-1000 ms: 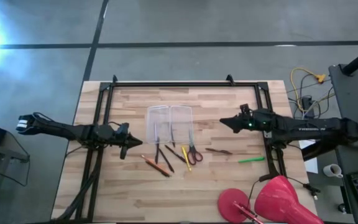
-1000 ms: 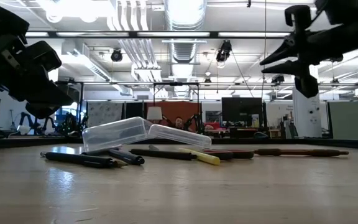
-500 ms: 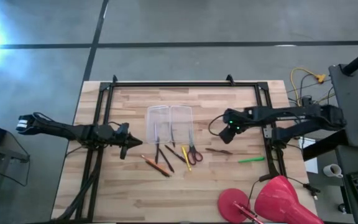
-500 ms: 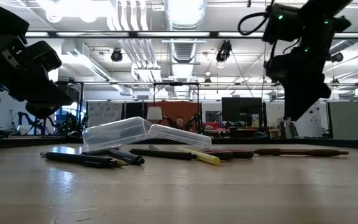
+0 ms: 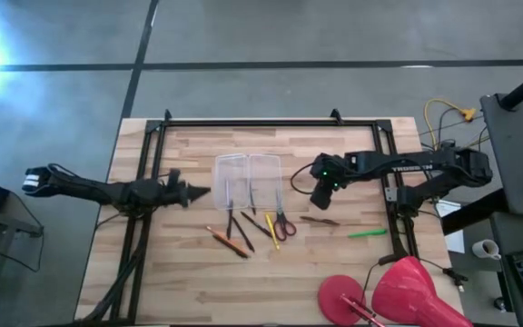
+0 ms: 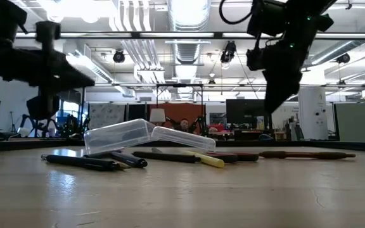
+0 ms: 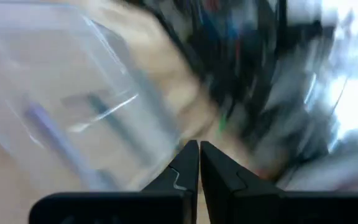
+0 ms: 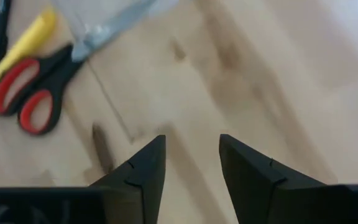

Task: Pick & place school supplies into a supply box
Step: Prepare the transparent supply box

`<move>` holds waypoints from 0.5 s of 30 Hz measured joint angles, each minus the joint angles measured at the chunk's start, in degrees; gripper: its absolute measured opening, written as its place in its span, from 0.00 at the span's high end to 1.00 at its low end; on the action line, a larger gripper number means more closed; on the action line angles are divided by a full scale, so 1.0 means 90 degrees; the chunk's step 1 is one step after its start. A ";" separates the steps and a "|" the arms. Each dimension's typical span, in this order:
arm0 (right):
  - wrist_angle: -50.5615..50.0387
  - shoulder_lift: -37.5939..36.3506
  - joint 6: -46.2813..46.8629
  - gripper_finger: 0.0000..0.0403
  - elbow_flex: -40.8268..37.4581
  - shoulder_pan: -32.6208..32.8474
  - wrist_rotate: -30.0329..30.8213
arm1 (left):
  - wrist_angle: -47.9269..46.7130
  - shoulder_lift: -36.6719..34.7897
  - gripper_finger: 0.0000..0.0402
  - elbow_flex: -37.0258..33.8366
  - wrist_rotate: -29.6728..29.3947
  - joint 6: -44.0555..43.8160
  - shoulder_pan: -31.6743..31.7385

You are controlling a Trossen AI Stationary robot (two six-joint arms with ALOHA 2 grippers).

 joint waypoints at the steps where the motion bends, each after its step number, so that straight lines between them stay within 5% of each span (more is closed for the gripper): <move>1: 0.0068 0.0000 0.0009 0.66 0.0020 0.0000 0.0132 | 0.0110 0.0000 1.00 0.0000 -0.0195 -0.0905 -0.0003; 4: 0.0405 0.0000 0.0139 0.67 0.0146 0.0000 0.0365 | 0.0188 0.0000 1.00 0.0002 -0.0972 -0.2060 0.0019; 9: 0.0817 0.0036 0.0310 0.69 0.0466 0.0000 0.0449 | 0.0150 0.0083 1.00 0.0002 -0.2169 -0.1310 0.0026; 15: 0.0885 0.0527 0.0451 0.68 0.0747 -0.0131 0.0433 | 0.0293 0.0097 1.00 0.0132 -0.2804 -0.2172 0.0029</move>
